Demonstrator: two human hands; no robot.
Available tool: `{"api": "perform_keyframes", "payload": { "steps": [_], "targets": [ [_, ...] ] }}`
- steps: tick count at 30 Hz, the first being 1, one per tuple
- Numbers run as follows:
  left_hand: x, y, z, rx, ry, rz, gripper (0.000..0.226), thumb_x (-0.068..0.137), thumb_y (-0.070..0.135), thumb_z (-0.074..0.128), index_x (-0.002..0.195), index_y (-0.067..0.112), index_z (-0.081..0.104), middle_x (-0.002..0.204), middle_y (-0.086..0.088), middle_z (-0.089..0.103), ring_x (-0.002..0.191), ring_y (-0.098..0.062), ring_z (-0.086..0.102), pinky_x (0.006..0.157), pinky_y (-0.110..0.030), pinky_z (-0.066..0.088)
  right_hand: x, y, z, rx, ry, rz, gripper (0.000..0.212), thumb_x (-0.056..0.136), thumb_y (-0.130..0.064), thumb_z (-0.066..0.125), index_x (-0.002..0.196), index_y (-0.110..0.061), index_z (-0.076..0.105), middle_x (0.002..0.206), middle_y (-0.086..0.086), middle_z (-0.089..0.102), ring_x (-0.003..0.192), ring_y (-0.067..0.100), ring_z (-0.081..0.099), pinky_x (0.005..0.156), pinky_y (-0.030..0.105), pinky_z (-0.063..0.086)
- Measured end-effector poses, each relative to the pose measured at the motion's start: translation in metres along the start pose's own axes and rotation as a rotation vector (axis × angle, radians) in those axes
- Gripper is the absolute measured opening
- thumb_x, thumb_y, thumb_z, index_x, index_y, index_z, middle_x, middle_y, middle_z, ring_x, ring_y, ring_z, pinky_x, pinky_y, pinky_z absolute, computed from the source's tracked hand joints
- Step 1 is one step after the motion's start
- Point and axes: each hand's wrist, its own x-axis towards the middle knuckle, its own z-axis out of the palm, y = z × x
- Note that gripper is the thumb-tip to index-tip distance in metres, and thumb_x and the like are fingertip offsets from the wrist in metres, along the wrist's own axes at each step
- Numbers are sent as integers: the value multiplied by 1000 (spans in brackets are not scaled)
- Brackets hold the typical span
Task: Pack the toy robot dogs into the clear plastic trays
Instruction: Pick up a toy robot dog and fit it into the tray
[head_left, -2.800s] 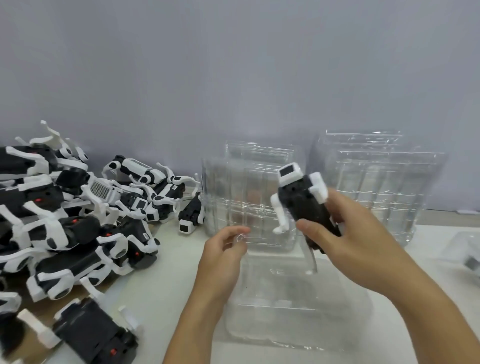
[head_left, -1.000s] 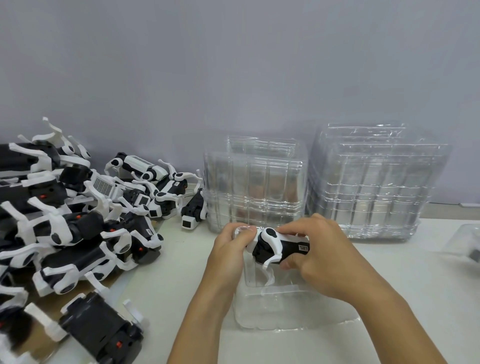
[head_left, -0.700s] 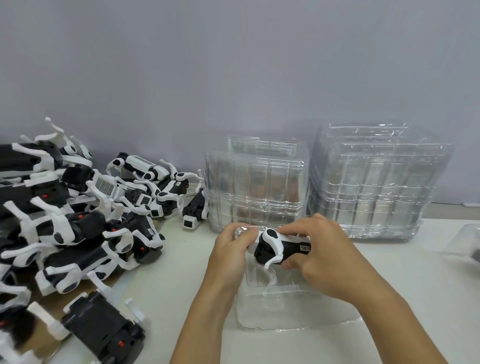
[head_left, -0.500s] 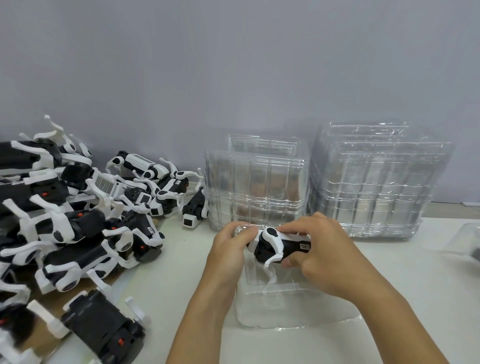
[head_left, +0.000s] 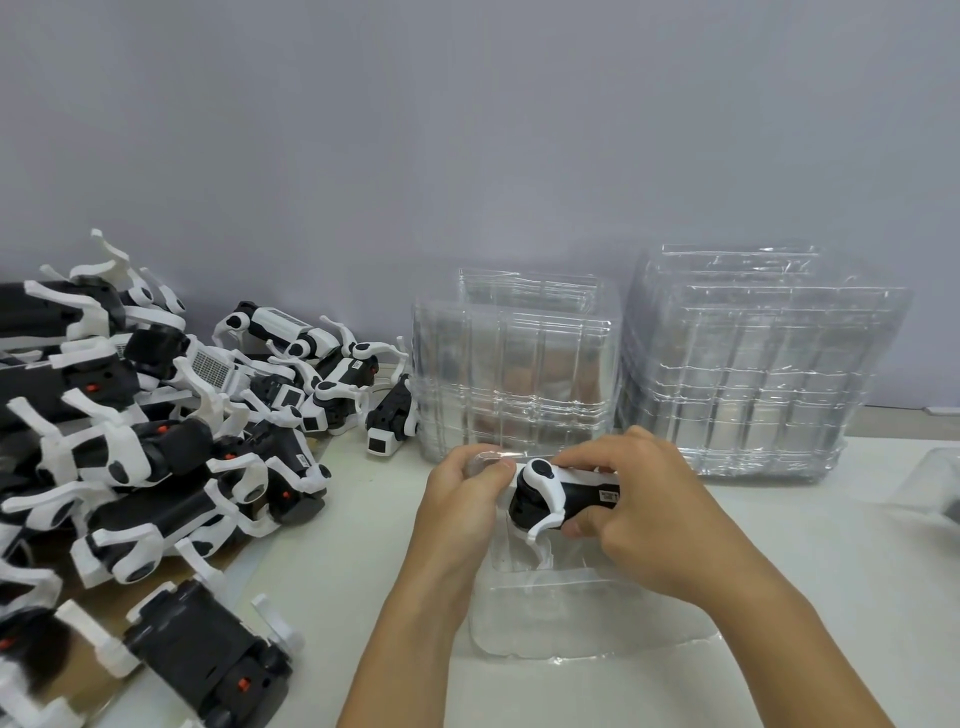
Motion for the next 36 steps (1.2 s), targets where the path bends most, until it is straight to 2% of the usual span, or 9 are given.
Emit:
{"api": "perform_keyframes", "payload": {
  "steps": [3,6,11,14,17,18,22,25,36],
  "targets": [
    [-1,3,-1,-41,-7,-43,11,91,12,64,99,16,70,101,-10,72,105,-33,67,97,-52,52,0,0,0,28,16,17,43,74,-10,82,105,-38,72,88,-18,61,95,1,43,79,16,38],
    [0,3,-2,-31,-7,-52,11,90,11,65,98,15,71,95,-10,73,105,-37,67,98,-55,52,0,0,0,29,15,31,44,74,-11,83,108,-36,71,86,-22,55,96,0,45,79,16,38],
    [-2,3,-1,25,13,-26,9,93,15,64,100,19,70,100,-5,73,101,-27,68,94,-46,54,0,-1,0,13,-3,30,42,76,-13,81,110,-36,71,89,-18,58,97,3,43,82,21,38],
    [-2,2,0,80,24,3,14,93,12,63,101,23,68,98,3,73,90,-8,68,74,-23,52,1,-2,2,-32,-38,19,37,79,-15,79,109,-36,72,95,-15,63,95,6,40,80,22,37],
    [-4,2,1,112,35,23,25,90,3,62,96,26,67,83,12,73,66,8,64,53,-7,44,2,-2,4,-58,-78,42,35,80,-18,77,107,-39,71,103,-10,60,96,8,38,77,23,31],
    [-5,3,1,118,35,19,25,89,2,62,96,26,67,82,12,73,66,8,64,53,-7,43,2,-2,4,-58,-81,45,35,80,-18,77,107,-40,71,104,-10,60,97,8,38,78,24,31],
    [-6,7,-2,115,23,-19,24,90,4,62,101,24,67,101,6,72,89,-3,65,65,-16,45,2,-2,3,-59,-70,40,38,81,-19,77,112,-39,72,104,-12,60,98,7,37,84,25,32],
    [-7,9,-4,110,16,-45,29,85,2,63,105,23,68,106,3,71,95,-8,65,70,-23,46,2,-3,3,-43,-67,35,36,80,-18,78,109,-39,73,100,-13,61,96,7,37,81,26,33],
    [-12,12,1,188,63,-38,41,81,-4,59,109,26,64,114,4,65,89,-2,59,63,-18,42,2,-5,5,-109,-102,40,31,79,-20,77,103,-39,72,101,-9,59,99,10,39,83,29,36]
  ]
}}
